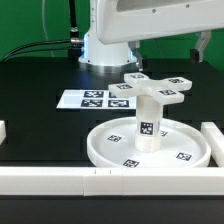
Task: Assemble round table
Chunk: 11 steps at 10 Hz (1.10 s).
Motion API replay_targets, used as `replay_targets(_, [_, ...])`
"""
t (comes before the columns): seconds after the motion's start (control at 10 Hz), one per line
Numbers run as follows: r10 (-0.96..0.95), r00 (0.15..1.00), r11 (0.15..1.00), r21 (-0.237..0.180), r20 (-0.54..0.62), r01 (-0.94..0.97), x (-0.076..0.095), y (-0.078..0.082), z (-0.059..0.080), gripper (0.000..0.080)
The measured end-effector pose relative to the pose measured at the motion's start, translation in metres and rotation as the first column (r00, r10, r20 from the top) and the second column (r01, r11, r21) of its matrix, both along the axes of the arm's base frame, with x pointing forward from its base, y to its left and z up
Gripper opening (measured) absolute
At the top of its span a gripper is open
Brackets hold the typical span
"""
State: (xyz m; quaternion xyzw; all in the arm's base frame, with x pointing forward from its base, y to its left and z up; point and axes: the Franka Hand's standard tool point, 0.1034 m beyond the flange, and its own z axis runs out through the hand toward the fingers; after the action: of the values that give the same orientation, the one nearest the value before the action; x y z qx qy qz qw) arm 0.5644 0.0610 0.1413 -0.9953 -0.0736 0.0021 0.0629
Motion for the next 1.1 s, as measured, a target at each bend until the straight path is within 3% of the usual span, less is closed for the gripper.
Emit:
replay_targets(0.1, [0.091,0.996,0.996,-0.005,0.014,-0.091,0.001,-0.002,0.000,0.0649])
replay_targets(0.3, [0.421,0.904,0.907,-0.028,0.072,-0.420,0.007,-0.007,-0.003,0.0649])
replay_targets(0.5, [0.600,0.796,0.800,-0.039,0.073,-0.599,0.011,-0.008,-0.005,0.0649])
replay_targets(1.1, [0.850,0.518,0.525,-0.066,0.097,-0.849,0.010,-0.017,-0.009,0.0649])
